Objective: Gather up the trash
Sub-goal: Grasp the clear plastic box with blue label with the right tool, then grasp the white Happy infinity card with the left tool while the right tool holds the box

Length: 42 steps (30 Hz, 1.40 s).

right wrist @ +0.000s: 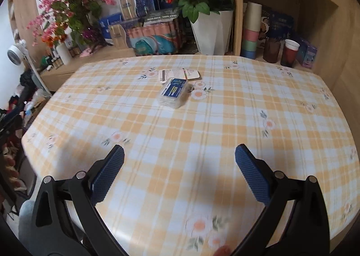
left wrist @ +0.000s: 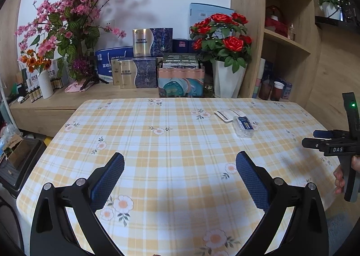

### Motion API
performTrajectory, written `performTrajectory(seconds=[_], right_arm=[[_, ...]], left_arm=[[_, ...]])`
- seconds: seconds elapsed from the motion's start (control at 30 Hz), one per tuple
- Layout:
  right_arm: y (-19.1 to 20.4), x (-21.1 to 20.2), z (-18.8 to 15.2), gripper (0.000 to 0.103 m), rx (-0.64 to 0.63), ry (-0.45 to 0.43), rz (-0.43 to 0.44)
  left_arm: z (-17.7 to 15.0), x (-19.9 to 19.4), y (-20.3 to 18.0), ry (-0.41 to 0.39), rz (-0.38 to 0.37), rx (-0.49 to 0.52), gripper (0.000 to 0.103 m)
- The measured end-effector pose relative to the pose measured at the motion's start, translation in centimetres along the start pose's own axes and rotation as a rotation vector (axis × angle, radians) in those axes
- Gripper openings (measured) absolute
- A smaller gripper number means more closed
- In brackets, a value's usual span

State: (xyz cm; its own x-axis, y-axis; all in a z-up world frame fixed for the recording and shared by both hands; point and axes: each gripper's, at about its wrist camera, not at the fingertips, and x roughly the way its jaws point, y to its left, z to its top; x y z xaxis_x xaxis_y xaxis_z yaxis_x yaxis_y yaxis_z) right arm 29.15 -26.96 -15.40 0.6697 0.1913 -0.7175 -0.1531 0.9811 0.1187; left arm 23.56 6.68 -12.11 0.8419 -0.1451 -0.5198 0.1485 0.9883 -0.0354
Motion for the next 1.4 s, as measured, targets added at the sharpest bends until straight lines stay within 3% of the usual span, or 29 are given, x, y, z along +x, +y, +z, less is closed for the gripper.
performTrajectory(seconds=[0.17, 0.5, 0.6, 0.7, 0.8, 0.87, 0.9, 0.97, 1.03, 1.17, 1.3, 1.4], right_arm=[[-0.3, 4.3, 2.6, 0.097, 0.055, 0.016, -0.021], [2.5, 13.7, 7.8, 0.095, 0.030, 0.081, -0.063], [2.7, 16.3, 8.6, 0.085, 0.035, 0.114, -0.085], [2.7, 18.2, 9.1, 0.083, 0.046, 0.134, -0.109], [2.5, 20.0, 9.2, 0.080, 0.033, 0.182, -0.137], [2.2, 20.2, 9.0, 0.063, 0.044, 0.200, -0.101], [2.1, 19.9, 9.0, 0.060, 0.025, 0.192, -0.099], [1.6, 19.4, 8.8, 0.058, 0.007, 0.178, -0.069], [0.2, 18.2, 8.7, 0.057, 0.031, 0.143, -0.037], [-3.1, 16.2, 9.1, 0.057, 0.071, 0.086, -0.026], [-6.6, 14.2, 9.4, 0.057, 0.084, 0.047, -0.018], [-8.7, 13.1, 9.1, 0.057, 0.078, 0.011, -0.007]], left_arm=[[0.8, 2.6, 1.6, 0.001, 0.019, -0.024, 0.097], [1.6, 7.1, 3.7, 0.039, 0.035, -0.052, 0.097], [2.0, 8.3, 4.2, 0.058, 0.035, -0.076, 0.097], [2.5, 9.9, 4.8, 0.090, 0.038, -0.117, 0.097], [2.9, 11.1, 4.2, 0.100, 0.043, -0.088, 0.097], [3.2, 12.1, 3.0, 0.102, 0.037, -0.042, 0.096], [3.4, 12.5, 2.4, 0.105, 0.030, -0.021, 0.094], [3.7, 13.7, 0.7, 0.129, -0.003, 0.031, 0.083], [4.0, 15.0, -1.1, 0.154, -0.063, 0.087, 0.082], [5.5, 17.5, -5.8, 0.148, -0.157, 0.240, 0.082], [7.2, 20.8, -10.8, 0.140, -0.312, 0.366, 0.082], [8.2, 24.6, -13.6, 0.189, -0.415, 0.419, 0.091]])
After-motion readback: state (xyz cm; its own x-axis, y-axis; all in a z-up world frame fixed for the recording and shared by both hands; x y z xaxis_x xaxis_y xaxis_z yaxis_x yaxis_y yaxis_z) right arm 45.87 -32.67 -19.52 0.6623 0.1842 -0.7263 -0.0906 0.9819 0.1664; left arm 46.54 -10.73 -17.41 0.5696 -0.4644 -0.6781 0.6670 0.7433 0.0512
